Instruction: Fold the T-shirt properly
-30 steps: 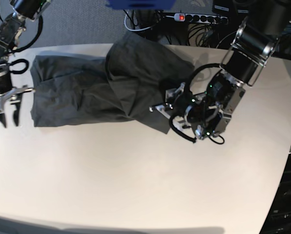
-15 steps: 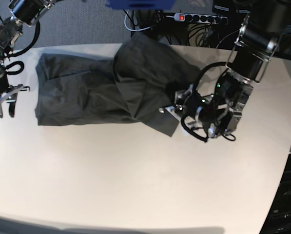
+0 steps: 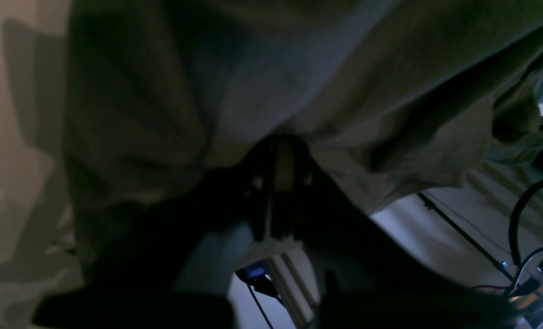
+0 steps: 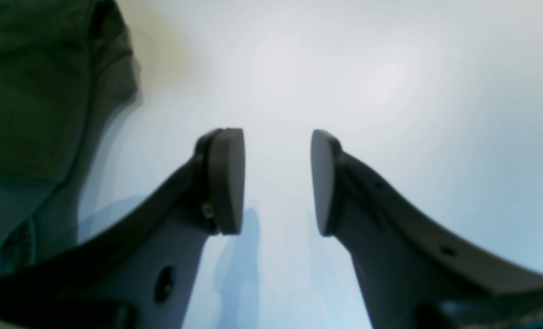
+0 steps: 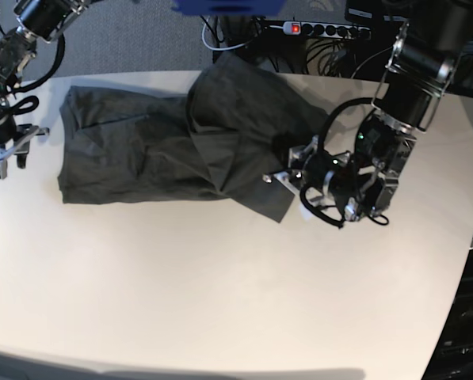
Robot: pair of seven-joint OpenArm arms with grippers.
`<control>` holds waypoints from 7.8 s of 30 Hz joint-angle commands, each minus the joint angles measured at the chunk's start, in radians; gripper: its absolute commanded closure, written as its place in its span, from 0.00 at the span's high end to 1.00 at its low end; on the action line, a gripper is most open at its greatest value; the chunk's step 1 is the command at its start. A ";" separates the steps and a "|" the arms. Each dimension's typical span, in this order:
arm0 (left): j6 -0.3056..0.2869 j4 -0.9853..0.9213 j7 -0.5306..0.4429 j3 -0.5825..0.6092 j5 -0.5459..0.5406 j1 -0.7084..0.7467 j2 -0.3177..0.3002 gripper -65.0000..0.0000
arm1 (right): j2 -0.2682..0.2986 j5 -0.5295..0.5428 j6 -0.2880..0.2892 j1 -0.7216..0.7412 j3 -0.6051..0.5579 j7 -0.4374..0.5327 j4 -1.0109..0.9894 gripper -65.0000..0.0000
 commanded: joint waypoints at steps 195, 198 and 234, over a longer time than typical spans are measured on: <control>0.101 0.478 0.043 -0.015 0.520 0.115 0.156 0.43 | -0.117 -0.146 -0.005 -0.080 -0.220 0.314 -0.154 0.37; 0.101 0.479 0.043 -0.018 0.517 0.115 0.161 0.43 | -0.117 -0.146 -0.005 -0.080 -0.221 0.314 -0.154 0.37; -0.088 0.466 -0.022 -0.130 0.515 0.138 0.201 0.43 | -0.117 -0.147 -0.005 -0.080 -0.224 0.314 -0.154 0.37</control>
